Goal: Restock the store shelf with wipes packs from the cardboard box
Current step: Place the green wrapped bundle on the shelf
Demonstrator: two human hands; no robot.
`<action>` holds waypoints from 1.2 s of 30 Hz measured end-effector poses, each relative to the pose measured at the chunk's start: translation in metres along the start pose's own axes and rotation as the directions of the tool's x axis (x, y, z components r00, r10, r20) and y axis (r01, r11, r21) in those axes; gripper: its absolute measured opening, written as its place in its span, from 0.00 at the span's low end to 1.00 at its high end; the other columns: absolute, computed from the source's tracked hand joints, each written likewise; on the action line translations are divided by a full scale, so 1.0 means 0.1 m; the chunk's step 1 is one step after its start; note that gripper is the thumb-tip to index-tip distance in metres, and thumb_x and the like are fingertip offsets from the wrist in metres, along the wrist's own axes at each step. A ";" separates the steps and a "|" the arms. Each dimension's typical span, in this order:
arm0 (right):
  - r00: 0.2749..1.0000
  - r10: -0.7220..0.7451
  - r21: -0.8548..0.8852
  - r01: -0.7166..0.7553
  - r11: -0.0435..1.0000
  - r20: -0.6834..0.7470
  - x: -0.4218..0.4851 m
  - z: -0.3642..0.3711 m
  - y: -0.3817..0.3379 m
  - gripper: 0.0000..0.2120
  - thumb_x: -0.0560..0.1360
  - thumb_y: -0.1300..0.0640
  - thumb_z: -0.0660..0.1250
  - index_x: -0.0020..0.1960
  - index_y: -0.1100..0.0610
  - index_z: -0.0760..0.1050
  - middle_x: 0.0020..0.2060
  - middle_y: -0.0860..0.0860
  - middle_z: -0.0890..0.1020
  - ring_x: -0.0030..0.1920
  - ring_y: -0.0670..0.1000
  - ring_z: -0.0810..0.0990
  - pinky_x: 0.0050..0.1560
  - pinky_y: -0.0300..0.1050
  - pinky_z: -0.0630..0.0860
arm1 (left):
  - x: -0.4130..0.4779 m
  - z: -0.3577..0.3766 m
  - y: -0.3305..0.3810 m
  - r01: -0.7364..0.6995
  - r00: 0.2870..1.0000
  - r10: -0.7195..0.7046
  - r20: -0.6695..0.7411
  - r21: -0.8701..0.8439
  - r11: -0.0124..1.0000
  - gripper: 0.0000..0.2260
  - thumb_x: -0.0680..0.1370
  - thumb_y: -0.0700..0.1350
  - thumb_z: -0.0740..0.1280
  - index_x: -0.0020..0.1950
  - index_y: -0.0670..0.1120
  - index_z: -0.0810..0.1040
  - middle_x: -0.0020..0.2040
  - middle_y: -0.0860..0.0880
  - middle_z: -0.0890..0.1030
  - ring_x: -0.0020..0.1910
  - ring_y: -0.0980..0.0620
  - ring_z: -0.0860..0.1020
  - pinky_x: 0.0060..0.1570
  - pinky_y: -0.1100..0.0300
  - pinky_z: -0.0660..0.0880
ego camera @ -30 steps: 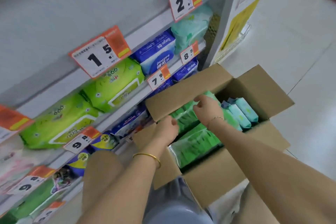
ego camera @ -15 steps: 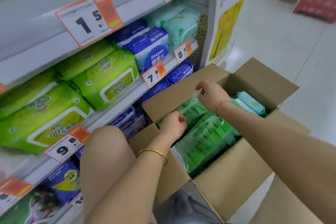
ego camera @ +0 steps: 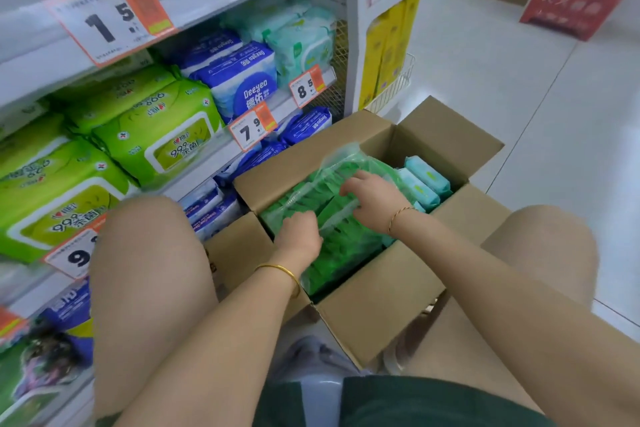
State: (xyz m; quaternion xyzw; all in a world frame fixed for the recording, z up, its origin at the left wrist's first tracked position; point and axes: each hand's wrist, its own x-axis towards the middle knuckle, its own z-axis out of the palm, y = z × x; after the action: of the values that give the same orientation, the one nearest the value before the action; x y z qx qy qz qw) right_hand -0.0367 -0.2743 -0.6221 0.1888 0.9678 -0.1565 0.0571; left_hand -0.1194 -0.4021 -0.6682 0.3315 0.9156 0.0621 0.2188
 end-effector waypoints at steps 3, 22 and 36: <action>0.997 -0.058 -0.209 0.067 0.976 0.050 -0.01 0.04 0.00 0.19 0.73 0.67 0.58 0.63 0.56 0.71 0.59 0.54 0.74 0.60 0.56 0.72 0.54 0.48 0.71 | -0.02 0.02 0.00 0.023 0.999 -0.018 -0.050 0.083 0.996 0.06 0.78 0.37 0.60 0.52 0.42 0.75 0.52 0.43 0.78 0.53 0.42 0.76 0.45 0.51 0.73; 0.965 -0.145 -0.260 0.085 0.962 -0.220 0.24 -0.91 -0.27 0.08 0.79 0.61 0.56 0.54 0.57 0.72 0.53 0.55 0.76 0.56 0.57 0.73 0.55 0.52 0.67 | -0.29 -1.30 -0.04 -0.147 0.892 0.072 -0.447 -0.135 0.980 0.07 0.81 0.48 0.55 0.48 0.48 0.70 0.44 0.48 0.81 0.44 0.45 0.78 0.45 0.51 0.75; 0.844 -0.403 0.202 0.489 0.848 -0.353 0.12 -2.00 -2.02 0.12 0.81 0.58 0.55 0.39 0.58 0.65 0.35 0.51 0.70 0.43 0.51 0.69 0.41 0.40 0.61 | -1.42 -2.70 -0.96 -0.223 0.656 -0.035 -0.754 -0.238 0.945 0.12 0.75 0.42 0.68 0.58 0.44 0.76 0.53 0.48 0.80 0.53 0.49 0.77 0.52 0.61 0.69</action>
State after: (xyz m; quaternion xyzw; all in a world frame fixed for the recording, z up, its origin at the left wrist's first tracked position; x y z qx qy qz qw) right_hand -0.1349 -0.3829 -0.3784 -0.0164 0.9494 -0.2727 -0.1551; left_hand -0.1972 -0.5581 -0.3997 0.2853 0.8836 0.3470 -0.1317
